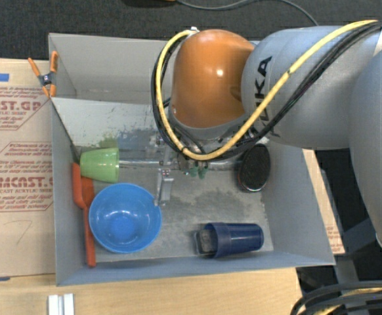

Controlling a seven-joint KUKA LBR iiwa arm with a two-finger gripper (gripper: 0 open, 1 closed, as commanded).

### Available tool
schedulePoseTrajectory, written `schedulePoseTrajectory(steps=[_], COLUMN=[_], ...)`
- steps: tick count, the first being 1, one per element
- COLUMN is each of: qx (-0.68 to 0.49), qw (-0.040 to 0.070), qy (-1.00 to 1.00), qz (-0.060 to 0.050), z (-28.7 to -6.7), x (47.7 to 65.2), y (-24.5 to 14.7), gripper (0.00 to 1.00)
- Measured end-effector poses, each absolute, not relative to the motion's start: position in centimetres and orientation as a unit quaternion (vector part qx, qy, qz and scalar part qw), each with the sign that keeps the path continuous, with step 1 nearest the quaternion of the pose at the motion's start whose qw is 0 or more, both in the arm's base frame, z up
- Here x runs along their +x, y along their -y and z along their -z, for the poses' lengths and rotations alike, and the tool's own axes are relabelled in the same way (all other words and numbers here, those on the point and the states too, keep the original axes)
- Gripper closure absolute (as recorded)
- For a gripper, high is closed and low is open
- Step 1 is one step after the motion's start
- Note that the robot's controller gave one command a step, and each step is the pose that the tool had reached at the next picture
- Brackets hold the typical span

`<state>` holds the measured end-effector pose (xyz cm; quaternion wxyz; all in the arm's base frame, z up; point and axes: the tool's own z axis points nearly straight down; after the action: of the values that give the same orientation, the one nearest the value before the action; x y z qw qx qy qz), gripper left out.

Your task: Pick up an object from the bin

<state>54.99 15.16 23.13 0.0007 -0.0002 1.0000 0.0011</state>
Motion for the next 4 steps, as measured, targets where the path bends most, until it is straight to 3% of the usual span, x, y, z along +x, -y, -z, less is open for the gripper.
schedulePoseTrajectory(steps=[1,2,3,4], qx=[0.000,-0.080,-0.029,-0.106], qw=[0.001,0.000,0.004,0.000], qy=[-1.000,-0.997,-1.000,-0.994], qz=[-0.001,-0.001,-0.002,-0.001], z=[-23.1,-18.3,-15.5,-13.6], x=[55.0,50.9,56.0,49.2], y=[-15.2,-15.8,-16.6,-17.7], gripper=[0.00,0.00,0.00,0.00])
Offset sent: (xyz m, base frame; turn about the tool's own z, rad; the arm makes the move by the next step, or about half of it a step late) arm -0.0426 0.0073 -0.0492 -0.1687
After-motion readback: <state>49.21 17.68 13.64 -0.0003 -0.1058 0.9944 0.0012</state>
